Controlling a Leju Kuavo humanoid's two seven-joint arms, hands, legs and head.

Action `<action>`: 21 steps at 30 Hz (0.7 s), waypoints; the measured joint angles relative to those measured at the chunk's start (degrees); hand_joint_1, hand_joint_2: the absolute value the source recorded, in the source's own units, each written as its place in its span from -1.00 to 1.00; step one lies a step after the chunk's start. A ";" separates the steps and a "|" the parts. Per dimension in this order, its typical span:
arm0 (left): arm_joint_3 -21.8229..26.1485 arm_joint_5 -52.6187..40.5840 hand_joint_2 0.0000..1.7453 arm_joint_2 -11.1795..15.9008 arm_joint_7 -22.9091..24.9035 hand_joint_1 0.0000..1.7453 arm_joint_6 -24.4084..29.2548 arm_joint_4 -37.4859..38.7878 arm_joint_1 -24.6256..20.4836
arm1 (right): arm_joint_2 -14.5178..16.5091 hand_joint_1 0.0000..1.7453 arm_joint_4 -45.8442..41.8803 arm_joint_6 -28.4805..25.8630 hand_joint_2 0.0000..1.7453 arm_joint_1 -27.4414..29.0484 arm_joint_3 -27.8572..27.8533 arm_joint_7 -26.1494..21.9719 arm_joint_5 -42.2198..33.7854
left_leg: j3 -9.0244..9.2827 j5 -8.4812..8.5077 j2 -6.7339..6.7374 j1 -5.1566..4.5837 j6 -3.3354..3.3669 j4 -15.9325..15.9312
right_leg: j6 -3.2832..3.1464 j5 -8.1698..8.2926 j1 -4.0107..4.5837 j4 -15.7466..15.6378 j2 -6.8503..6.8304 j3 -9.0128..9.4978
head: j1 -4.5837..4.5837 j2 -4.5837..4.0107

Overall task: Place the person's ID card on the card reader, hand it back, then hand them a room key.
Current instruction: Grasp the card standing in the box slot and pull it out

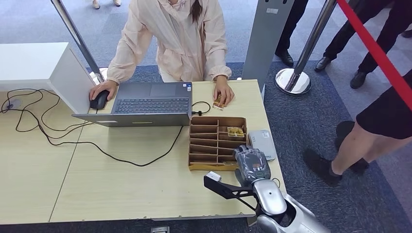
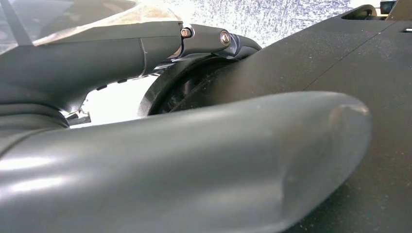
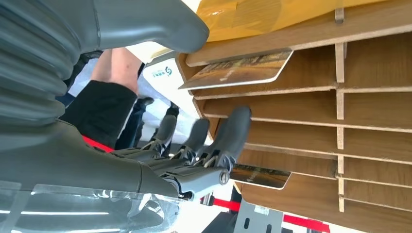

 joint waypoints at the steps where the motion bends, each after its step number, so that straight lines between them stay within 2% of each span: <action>1: 0.00 0.00 -1.00 0.00 -0.01 -1.00 0.00 0.00 0.00 | 0.05 0.34 0.06 0.01 1.00 -0.06 -0.01 0.00 -0.02 | 0.00 0.00 0.00 0.00 0.00 0.00 | 0.00 0.00 0.00 0.00 0.00 0.00 | 0.00 0.00; 4: 0.00 0.00 -1.00 -0.01 0.00 -1.00 0.01 0.00 0.00 | 0.29 0.50 0.40 -0.08 1.00 -0.16 -0.03 -0.02 -0.11 | 0.00 0.00 0.00 0.00 0.00 0.00 | 0.00 0.00 0.00 0.00 0.00 0.01 | 0.01 0.00; 21: 0.07 0.00 -1.00 -0.04 0.01 -1.00 0.03 0.00 0.00 | 1.92 0.55 2.04 -1.79 1.00 -0.40 -0.09 -1.19 -0.77 | 0.03 0.00 0.00 0.00 0.00 0.00 | 0.00 0.00 0.00 0.00 0.00 0.03 | 0.00 -0.01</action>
